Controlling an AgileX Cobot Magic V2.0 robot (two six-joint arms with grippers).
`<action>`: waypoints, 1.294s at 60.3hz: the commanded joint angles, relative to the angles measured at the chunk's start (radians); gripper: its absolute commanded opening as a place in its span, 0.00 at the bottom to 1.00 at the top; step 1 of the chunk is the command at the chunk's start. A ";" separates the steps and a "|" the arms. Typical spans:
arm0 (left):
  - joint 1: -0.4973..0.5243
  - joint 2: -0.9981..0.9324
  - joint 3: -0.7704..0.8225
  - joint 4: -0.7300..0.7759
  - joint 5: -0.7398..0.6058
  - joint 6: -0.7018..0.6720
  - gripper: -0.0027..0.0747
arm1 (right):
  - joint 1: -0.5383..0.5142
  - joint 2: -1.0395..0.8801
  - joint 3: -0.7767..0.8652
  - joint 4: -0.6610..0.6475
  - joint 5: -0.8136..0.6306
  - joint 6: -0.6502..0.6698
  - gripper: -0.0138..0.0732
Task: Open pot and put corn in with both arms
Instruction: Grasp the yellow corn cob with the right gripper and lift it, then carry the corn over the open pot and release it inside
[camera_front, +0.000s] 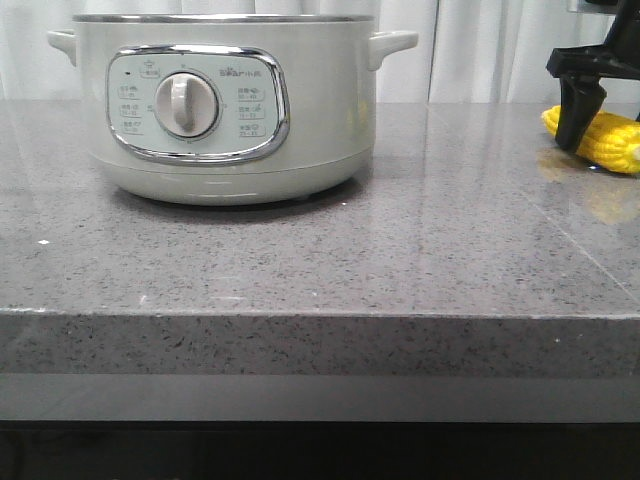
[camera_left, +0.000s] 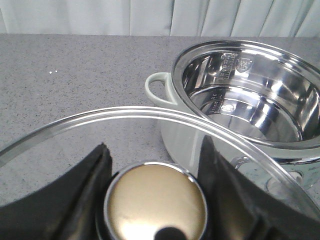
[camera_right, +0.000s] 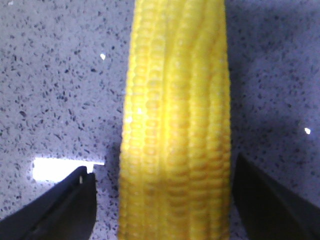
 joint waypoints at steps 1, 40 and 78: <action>0.000 -0.012 -0.039 -0.019 -0.140 -0.010 0.35 | -0.005 -0.055 -0.036 -0.008 -0.003 -0.015 0.70; 0.000 -0.012 -0.039 -0.019 -0.193 -0.010 0.35 | 0.016 -0.183 -0.112 0.022 0.067 -0.030 0.50; 0.000 -0.012 -0.039 -0.019 -0.192 -0.010 0.35 | 0.406 -0.440 -0.112 0.082 -0.061 -0.092 0.50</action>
